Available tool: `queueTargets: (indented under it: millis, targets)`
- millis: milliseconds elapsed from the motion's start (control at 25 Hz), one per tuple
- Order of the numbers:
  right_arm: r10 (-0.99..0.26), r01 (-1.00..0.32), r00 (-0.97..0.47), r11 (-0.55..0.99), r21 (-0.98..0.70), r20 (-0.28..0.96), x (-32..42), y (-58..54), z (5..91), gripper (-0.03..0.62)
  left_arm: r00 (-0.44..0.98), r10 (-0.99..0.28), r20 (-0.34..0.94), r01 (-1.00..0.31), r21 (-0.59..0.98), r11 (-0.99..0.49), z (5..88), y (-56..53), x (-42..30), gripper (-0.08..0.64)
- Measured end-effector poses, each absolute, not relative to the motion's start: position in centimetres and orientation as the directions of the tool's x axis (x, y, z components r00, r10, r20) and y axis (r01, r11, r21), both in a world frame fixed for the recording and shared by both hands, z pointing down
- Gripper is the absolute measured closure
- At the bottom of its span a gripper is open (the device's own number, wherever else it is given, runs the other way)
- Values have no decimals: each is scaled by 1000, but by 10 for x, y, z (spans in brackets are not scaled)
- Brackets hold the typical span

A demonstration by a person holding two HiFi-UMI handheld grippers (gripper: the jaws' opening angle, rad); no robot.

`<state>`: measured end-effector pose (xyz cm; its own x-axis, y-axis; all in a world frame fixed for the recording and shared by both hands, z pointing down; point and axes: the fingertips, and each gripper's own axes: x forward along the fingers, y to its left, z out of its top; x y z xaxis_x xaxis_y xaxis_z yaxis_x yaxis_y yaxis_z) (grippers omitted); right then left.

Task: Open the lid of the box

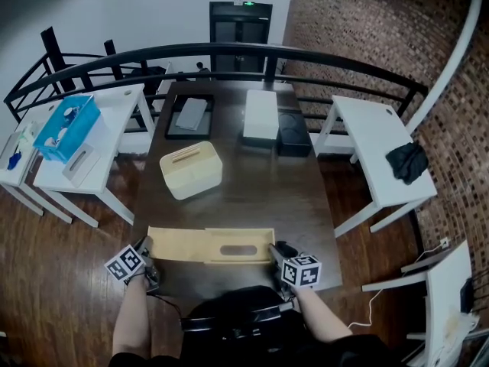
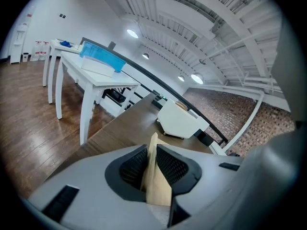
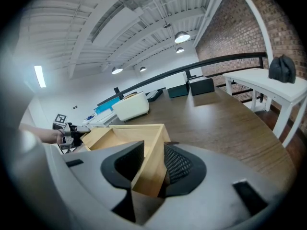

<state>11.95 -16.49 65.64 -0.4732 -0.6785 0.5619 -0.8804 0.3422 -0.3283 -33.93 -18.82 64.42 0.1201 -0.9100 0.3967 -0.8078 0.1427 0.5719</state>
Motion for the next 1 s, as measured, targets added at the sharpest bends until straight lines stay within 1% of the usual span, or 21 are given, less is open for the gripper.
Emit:
queueTargets:
  millis: [80,120,160,280,360,440,560,640,680,720,760,800,880,1000]
  targets:
    - [-689,-879,-474,340,-334,548,122,-166,657,459,121,-912,391,-796,587,146,646,-189,-340,484]
    - [-696,-876,-479,340,-342,535,122,-168,655,423,123,-914,387,-792,593,144,646,-189,-341,468]
    - [-704,-873,-484,341,-349,520,122,-170,651,405,123,-916,383,-791,595,142,645,-190,-341,450]
    - [-753,-870,-478,338,-359,451,133,-179,632,405,112,-924,365,-803,581,132,639,-189,-343,441]
    - [-804,-874,-453,315,-370,385,148,-185,606,405,83,-937,340,-825,550,126,630,-187,-349,422]
    - [-853,-876,-419,290,-385,311,168,-190,577,405,42,-957,286,-854,507,114,613,-183,-357,423]
    - [-914,-881,-366,278,-383,177,205,-191,526,409,19,-991,130,-889,456,42,563,-175,-358,430]
    - [-943,-884,-320,264,-386,89,230,-186,495,449,46,-999,22,-909,415,-32,524,-168,-349,463]
    - [-953,-886,-298,256,-387,50,241,-183,481,449,71,-997,-22,-916,393,-74,507,-166,-343,487]
    - [-961,-889,-276,248,-385,18,251,-179,469,464,100,-993,-56,-922,371,-114,494,-163,-336,494]
    - [-967,-893,-255,239,-382,-9,259,-175,459,496,125,-988,-85,-926,347,-147,481,-161,-329,501]
    - [-972,-898,-235,228,-378,-28,266,-172,450,516,145,-983,-112,-929,325,-174,468,-158,-321,524]
    - [-977,-909,-207,211,-360,-49,275,-168,438,587,176,-970,-166,-930,294,-219,445,-151,-306,526]
    - [-975,-916,-214,220,-337,-53,271,-164,427,589,195,-953,-230,-927,275,-256,420,-140,-290,527]
